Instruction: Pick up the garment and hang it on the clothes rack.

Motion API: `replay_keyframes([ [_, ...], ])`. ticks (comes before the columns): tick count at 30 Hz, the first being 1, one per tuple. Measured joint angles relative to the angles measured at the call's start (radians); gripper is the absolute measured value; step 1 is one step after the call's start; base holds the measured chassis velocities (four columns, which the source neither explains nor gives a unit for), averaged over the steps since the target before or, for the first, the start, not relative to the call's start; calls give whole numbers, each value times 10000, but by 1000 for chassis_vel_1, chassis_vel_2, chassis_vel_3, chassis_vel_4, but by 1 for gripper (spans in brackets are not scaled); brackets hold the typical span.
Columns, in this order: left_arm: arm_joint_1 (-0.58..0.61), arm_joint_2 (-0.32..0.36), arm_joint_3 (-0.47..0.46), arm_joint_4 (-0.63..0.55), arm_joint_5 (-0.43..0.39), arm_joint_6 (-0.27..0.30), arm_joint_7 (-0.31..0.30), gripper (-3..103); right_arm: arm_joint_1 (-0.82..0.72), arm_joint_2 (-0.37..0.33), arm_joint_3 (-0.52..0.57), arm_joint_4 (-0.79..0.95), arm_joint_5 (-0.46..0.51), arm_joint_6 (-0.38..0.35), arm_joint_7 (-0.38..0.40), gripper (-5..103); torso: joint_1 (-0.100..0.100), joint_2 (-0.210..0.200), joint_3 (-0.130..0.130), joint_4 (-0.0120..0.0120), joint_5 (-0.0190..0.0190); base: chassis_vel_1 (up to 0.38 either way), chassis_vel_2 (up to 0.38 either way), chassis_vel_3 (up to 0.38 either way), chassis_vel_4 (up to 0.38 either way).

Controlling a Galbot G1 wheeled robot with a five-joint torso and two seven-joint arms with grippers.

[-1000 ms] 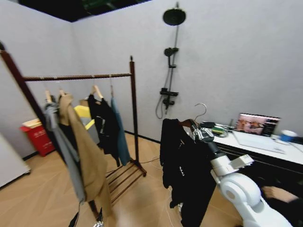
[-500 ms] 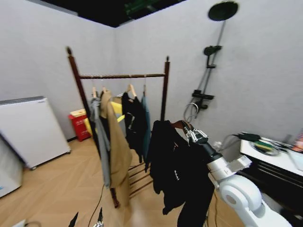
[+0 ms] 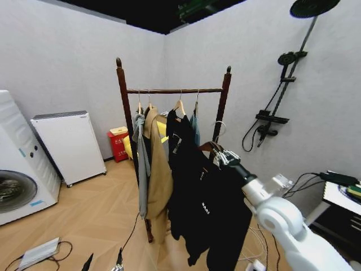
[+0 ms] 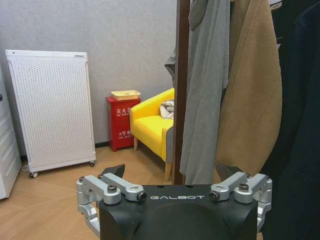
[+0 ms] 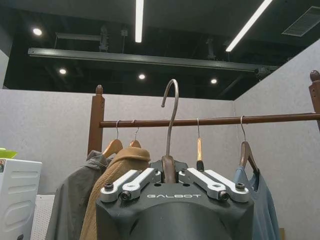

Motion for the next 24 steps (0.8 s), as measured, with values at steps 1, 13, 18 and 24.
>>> replay_keyframes([
  [1,-1,0,1,0,0,0,2,100,324,44,-239,-180,-20,-13,20,9,0,0,0,0,0,0,0,0,0],
  [13,0,0,0,0,0,0,1,100,2449,665,-2045,-1157,-294,-237,528,9,1,0,1,2,-1,-105,109,102,-101],
  [18,-2,0,1,0,0,0,1,100,3009,865,-2374,-1463,-517,-212,896,9,9,-4,3,-2,-1,-221,207,204,-223],
  [24,-1,0,1,0,0,0,1,100,4052,1054,-2905,-1695,-490,-424,1353,9,15,-7,5,5,-1,-109,128,108,-77],
])
